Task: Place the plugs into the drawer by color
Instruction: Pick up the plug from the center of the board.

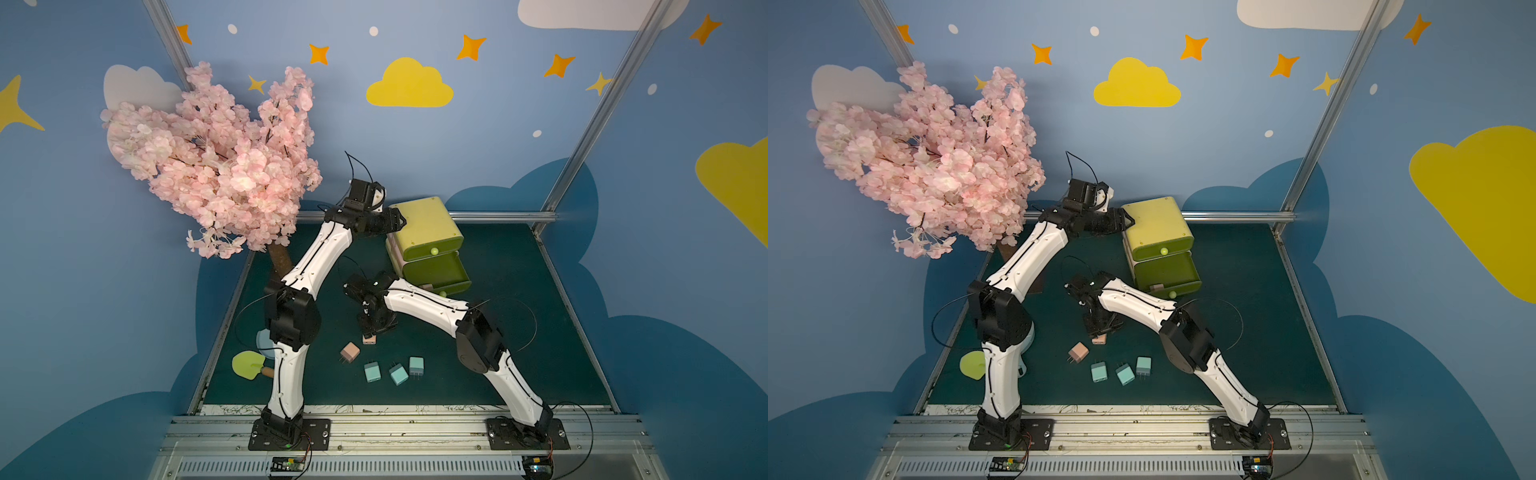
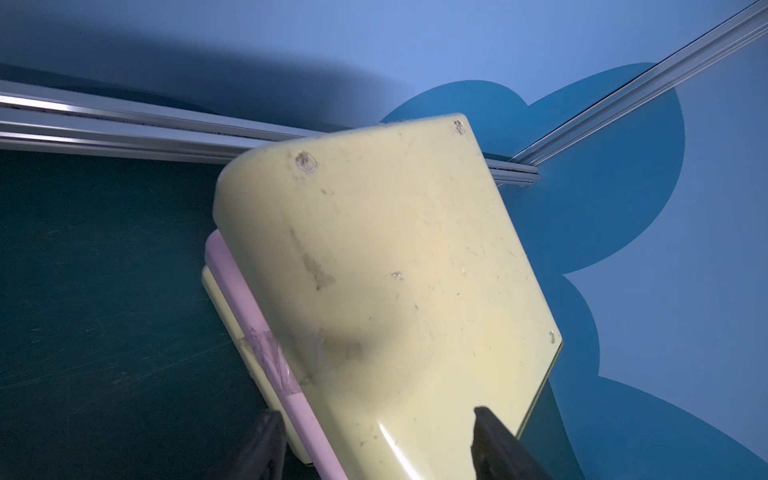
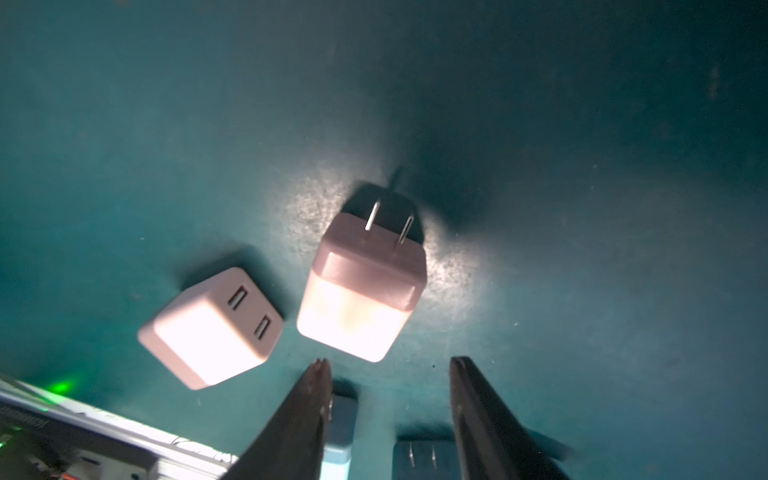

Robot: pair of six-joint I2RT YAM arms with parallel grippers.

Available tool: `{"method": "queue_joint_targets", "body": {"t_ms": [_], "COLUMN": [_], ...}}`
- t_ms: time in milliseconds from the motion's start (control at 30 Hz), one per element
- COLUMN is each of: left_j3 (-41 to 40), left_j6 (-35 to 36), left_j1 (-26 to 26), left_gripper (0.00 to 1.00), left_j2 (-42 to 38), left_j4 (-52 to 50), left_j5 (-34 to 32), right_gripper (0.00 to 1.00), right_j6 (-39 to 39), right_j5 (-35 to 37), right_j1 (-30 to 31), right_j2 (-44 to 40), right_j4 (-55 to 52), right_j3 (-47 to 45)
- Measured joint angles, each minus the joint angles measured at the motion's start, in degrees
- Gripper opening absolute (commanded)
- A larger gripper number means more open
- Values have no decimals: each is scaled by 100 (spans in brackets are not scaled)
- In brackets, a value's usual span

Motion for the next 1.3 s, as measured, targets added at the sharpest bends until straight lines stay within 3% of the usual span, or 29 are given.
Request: {"method": "queue_joint_targets", "body": {"t_ms": [267, 1300], "left_j3": [-57, -166], "left_j6": [0, -2], "left_j1": [-2, -2], "left_gripper": [73, 73], "left_j2": [0, -2], "left_j4": [-2, 39], "left_j5": [0, 0], "right_gripper": [67, 63], "right_j6": [-48, -201], "right_j5": [-149, -63], "right_j1": [0, -79], "right_j2": [79, 706], "right_j4": [-11, 2], "right_j3": [160, 378]}}
